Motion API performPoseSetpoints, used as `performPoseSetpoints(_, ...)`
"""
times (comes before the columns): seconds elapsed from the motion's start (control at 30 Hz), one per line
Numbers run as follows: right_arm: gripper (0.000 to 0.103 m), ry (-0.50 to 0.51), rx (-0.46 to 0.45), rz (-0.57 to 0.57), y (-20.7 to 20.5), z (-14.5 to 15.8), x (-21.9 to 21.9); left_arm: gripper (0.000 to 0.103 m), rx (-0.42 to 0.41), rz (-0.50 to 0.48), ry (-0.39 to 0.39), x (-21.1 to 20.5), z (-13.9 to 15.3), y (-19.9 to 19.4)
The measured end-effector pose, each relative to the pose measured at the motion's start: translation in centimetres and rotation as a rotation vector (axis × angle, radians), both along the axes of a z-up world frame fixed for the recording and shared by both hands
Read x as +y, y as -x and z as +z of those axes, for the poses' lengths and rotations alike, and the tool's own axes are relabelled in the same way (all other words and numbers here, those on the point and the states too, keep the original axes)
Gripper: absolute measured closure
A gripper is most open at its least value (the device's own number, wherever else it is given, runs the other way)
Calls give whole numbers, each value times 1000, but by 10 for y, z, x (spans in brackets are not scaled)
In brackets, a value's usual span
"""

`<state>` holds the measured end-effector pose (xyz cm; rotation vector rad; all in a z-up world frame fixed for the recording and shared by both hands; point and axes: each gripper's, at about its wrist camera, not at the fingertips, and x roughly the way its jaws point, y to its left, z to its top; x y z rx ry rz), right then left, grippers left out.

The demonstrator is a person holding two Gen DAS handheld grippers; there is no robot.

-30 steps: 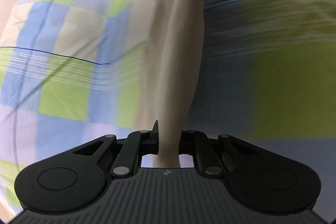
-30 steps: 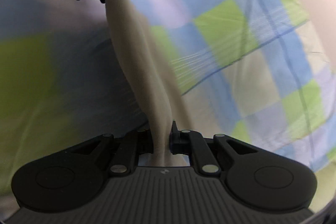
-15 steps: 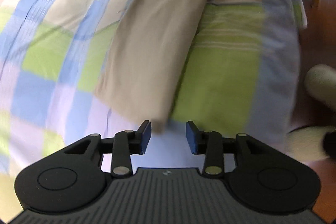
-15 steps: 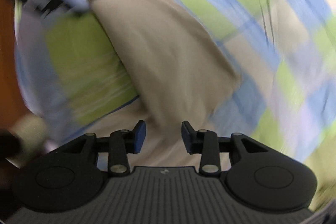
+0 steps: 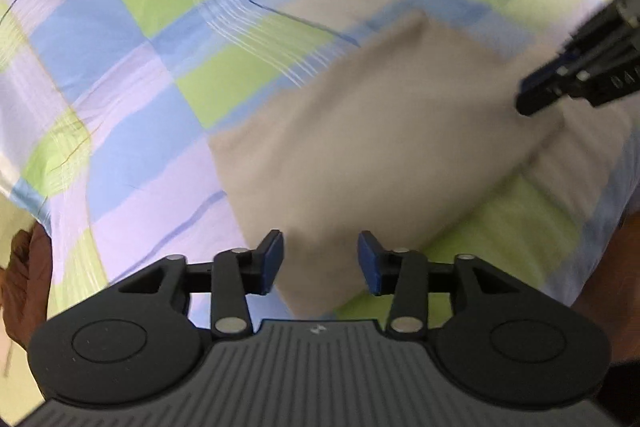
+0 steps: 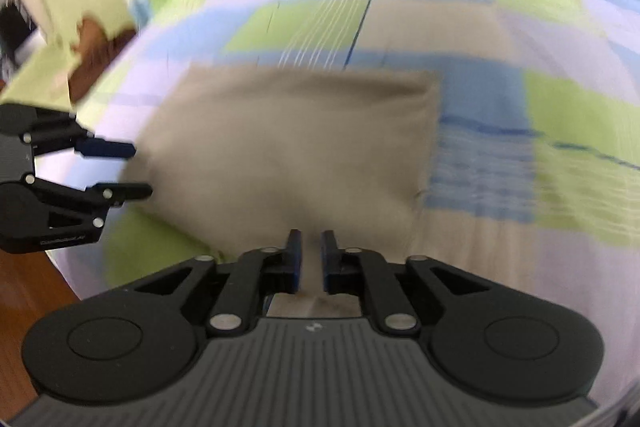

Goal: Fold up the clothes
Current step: 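Open both grippers and release the folded tank top, then grasp the folded edge of the tank top with both grippers, then lift the edge with both grippers and fold it over the tank top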

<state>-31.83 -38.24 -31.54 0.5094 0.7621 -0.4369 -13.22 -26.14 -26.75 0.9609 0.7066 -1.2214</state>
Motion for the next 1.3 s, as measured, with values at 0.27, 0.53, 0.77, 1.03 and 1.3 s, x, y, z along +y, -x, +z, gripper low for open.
performPoseSetpoints(0.27,78,5,-82,-24,-20,19,-109,51,119,122,-8,-62,-5,-85)
performPoseSetpoints(0.53,75,51,-37,70,-43,9,-135,60,169,63,-28,-85,-24,-94)
performPoseSetpoints(0.77,75,60,-17,130,-56,-4,-141,78,207,22,-31,-90,-36,-105)
performPoseSetpoints(1.03,103,148,-64,116,-49,5,-135,99,145,-52,35,-77,-29,-91)
performPoseSetpoints(1.3,103,192,-51,68,-59,0,-140,99,155,24,67,-79,-34,-97)
